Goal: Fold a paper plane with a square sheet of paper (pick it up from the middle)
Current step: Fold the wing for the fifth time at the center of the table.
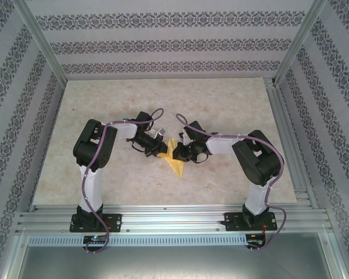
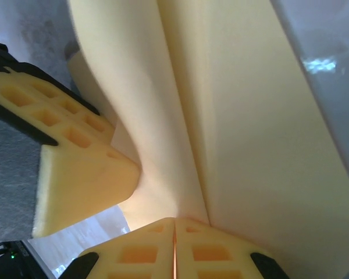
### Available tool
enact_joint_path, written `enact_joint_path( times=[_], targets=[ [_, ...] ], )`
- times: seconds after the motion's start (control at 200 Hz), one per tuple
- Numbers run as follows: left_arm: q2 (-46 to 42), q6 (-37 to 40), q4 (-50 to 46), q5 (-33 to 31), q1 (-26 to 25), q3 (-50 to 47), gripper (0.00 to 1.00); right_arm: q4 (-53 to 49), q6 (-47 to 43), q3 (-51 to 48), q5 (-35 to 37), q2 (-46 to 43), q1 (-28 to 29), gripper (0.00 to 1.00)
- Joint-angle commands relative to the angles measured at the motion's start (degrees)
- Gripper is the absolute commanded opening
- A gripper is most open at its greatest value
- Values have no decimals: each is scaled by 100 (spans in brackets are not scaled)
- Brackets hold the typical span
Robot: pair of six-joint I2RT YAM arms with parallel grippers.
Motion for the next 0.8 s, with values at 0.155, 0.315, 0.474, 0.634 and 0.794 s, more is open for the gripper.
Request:
enact_joint_path(
  times=[0.155,0.315,0.474,0.634,0.794],
  targets=[
    [392,191,-145,-731,76,23,1,-171,-222,791,24,106,-114,9],
    [398,182,-168,-732,80,45,2,-78,-240,734,303,389,-146,7],
    [406,181,-159,-731,80,45,2,-28,-254,668,366,726,-172,7],
    [439,197,-238,-775,74,83,2,-328,-363,757,493,936,-175,7],
    [439,198,-240,-790,73,68,1,-296,-356,883,373,460,-243,8]
  ],
)
